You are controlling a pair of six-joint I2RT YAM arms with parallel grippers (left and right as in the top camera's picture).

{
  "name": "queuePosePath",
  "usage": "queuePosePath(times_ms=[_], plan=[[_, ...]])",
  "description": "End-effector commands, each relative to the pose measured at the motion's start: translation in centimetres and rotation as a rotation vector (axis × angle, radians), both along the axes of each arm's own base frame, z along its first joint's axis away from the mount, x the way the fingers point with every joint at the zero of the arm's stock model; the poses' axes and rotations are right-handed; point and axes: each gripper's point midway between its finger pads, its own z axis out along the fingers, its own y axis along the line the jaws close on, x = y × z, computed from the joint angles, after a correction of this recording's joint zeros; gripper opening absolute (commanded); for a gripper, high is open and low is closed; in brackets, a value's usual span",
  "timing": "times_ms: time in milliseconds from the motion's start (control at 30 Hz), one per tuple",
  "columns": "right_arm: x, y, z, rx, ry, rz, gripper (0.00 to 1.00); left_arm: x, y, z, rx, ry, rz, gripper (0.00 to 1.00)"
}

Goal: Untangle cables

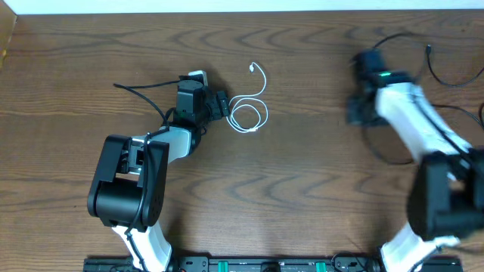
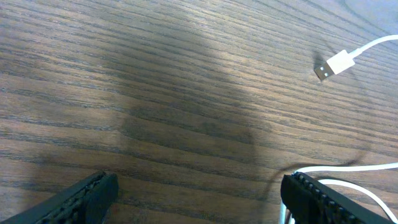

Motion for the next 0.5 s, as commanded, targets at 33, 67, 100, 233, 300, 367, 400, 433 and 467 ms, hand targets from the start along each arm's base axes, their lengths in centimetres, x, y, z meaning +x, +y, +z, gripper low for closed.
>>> queuePosePath(times_ms=[33,67,100,233,300,367,400,433,467], plan=[[0.4,-9.6,8.5,-0.204,-0.214,-0.177,0.01,-0.4,0.0,-0.6,-0.005,0.026,-0.010,0.89],[0.1,-11.4,9.5,-0.216,-0.243,-0.225,0.01,-0.4,0.0,-0.6,-0.005,0.026,-0.010,0.89],[-0.3,-13.2,10.4,-0.222,-0.274,-0.275,0.01,-0.4,0.0,-0.6,-0.005,0.026,-0.010,0.89],[-2.4,-20.1,12.2,-0.231,-0.355,-0.454,0.01,-0.4,0.0,-0.6,-0.005,0.026,-0.009,0.90],[-3.5,-22.9,12.4,-0.225,-0.378,-0.526,0.01,-0.4,0.0,-0.6,-0.005,0.026,-0.010,0.89],[-4.6,-25.2,12.4,-0.212,-0.397,-0.587,0.01,-0.4,0.0,-0.6,-0.005,0.026,-0.010,0.90],[-5.1,-26.2,12.4,-0.204,-0.408,-0.611,0.01,-0.4,0.0,-0.6,-0.005,0.026,-0.010,0.90],[-5.6,-27.2,12.4,-0.193,-0.421,-0.636,0.01,-0.5,0.0,-0.6,-0.005,0.026,-0.010,0.90],[-6.0,-28.0,12.4,-0.184,-0.432,-0.654,0.01,-0.4,0.0,-0.6,-0.005,0.026,-0.010,0.90]])
